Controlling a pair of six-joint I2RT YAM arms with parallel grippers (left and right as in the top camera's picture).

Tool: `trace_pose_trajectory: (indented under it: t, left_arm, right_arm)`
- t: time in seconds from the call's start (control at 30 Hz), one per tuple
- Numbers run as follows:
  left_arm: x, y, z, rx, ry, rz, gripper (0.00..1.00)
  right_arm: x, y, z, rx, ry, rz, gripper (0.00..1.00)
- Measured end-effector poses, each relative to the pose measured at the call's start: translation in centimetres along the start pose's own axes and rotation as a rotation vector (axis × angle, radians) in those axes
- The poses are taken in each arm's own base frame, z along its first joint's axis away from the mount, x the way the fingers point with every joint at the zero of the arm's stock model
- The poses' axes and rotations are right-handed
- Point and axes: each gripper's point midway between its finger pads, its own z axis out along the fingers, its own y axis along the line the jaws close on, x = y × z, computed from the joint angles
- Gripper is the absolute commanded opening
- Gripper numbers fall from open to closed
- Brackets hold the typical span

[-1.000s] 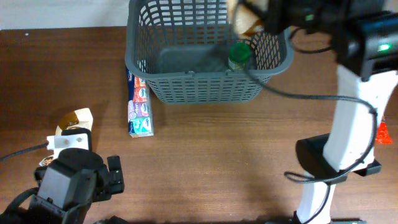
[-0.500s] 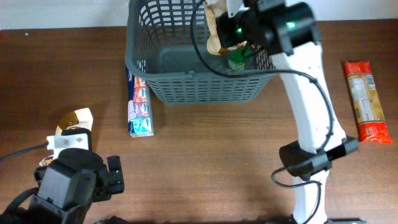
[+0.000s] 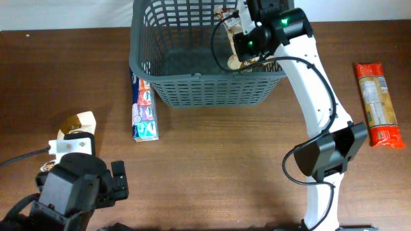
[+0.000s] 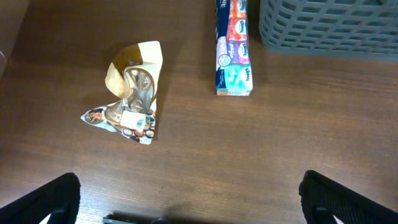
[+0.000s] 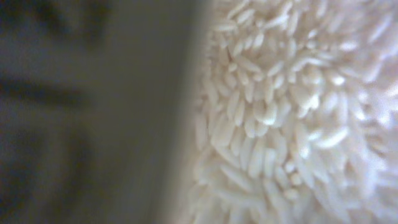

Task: Pack container
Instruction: 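Lift the rice bag and carry it over the basket, then drop the rice bag into the basket and withdraw the right gripper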

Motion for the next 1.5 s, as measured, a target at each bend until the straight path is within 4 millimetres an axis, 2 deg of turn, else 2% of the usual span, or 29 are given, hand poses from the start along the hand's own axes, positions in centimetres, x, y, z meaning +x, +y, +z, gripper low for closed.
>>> trace_pose_trajectory:
  t: [0.23,0.27,0.3,0.33,0.43,0.53,0.6,0.9,0.97,1.03,1.1,1.2,1.3,1.4,1.5]
  left_arm:
    - [0.0,0.0,0.0,0.001,0.0,0.0,1.0]
    - [0.0,0.0,0.0,0.001,0.001,0.0,1.0]
    - [0.0,-0.1,0.0,0.004,0.002,0.0,1.0]
    - [0.1,-0.1,0.0,0.006,0.003,0.0,1.0]
    - [0.1,-0.1,0.0,0.007,0.004,0.0,1.0]
    - [0.1,-0.1,0.0,0.008,0.004,0.0,1.0]
    - [0.1,-0.2,0.0,0.011,0.005,0.0,1.0]
    - [0.1,-0.2,0.0,0.014,0.007,0.0,1.0]
    - [0.1,-0.2,0.0,0.013,0.007,0.0,1.0]
    - [0.1,-0.2,0.0,0.013,0.007,0.0,1.0]
    - [0.1,-0.2,0.0,0.014,0.007,0.0,0.99]
    - [0.1,-0.2,0.0,0.014,0.007,0.0,1.0]
    - [0.1,-0.2,0.0,0.014,0.007,0.0,1.0]
    - [0.1,-0.2,0.0,0.014,0.007,0.0,1.0]
    - [0.1,-0.2,0.0,0.014,0.007,0.0,1.0]
  right_arm:
    - [3.6,-1.3,3.7,0.007,0.114,0.023,0.04]
    - [4.3,-1.3,4.2,0.006,0.138,0.025,0.08]
    - [5.1,-1.3,4.8,0.002,0.164,0.027,0.23]
    - [5.3,-1.2,4.9,0.0,0.169,0.027,0.29]
    - [5.1,-1.1,5.0,-0.008,0.159,0.026,0.3]
    - [5.2,-1.0,5.0,-0.013,0.162,0.026,0.38]
    - [5.1,-1.0,5.0,-0.015,0.161,0.023,0.39]
    - [6.0,-1.0,4.3,-0.018,0.203,0.035,0.65]
    - [5.1,-1.4,2.7,-0.015,0.183,0.037,0.74]
    - [3.2,-2.1,0.2,-0.008,0.127,0.049,0.83]
    - [1.0,-3.1,-2.8,0.003,0.043,0.06,0.99]
    - [-1.5,-4.9,-8.1,0.029,-0.089,0.088,0.99]
    - [-3.0,-6.7,-14.1,0.062,-0.23,0.116,0.99]
    - [-3.3,-8.1,-19.5,0.095,-0.349,0.136,0.99]
    - [-2.7,-9.1,-24.4,0.13,-0.448,0.157,0.99]
